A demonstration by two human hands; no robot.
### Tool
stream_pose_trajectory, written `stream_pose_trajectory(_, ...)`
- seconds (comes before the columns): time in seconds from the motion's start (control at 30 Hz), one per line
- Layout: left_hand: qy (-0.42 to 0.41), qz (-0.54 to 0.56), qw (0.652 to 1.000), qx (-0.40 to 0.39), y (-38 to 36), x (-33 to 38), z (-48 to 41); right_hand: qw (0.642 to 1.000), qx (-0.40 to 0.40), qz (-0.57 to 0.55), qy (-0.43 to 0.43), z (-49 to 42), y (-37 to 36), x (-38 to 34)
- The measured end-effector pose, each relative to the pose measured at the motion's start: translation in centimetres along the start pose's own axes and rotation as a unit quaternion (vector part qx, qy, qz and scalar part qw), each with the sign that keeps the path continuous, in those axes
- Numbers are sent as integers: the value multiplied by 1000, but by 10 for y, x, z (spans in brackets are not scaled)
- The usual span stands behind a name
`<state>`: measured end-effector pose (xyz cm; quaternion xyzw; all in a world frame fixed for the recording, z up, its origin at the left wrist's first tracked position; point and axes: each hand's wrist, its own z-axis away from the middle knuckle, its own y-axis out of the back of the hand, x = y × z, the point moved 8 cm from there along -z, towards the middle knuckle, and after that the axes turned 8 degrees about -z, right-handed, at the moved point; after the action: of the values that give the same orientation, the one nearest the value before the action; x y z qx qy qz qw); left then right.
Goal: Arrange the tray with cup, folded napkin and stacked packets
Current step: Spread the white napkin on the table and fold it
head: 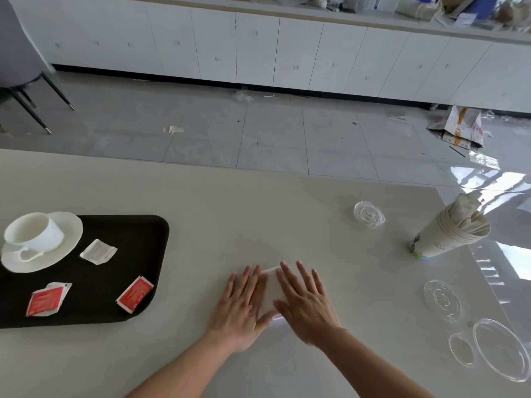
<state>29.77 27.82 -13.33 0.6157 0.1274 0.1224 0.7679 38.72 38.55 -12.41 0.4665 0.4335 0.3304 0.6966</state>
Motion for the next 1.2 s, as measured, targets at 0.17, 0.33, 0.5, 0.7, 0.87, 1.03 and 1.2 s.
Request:
stream_pose_trajectory(0.17,0,-8,1000,17,7,0,1,999,-22,5,-42,3,-6,9)
stream_pose_trajectory(0.33,55,45,997,-29,9,-2,3,997,7,-43,-63,6,-1,6)
stream_pose_trajectory(0.5,240,130,961,41,26,-22,29,955,176,-134,-198,25,25,10)
stream_pose_trajectory(0.7,335,239,911,12,22,-30,31,928,111,-204,-292,26,22,14)
stream_pose_trajectory(0.87,344,294,892,-10,20,-26,26,918,72,-218,-323,27,20,18)
stream_pose_trajectory(1.03,351,299,887,-27,18,-26,20,913,56,-226,-335,28,17,20)
stream_pose_trajectory(1.2,352,313,882,0,18,-28,19,919,16,-202,-339,22,16,18)
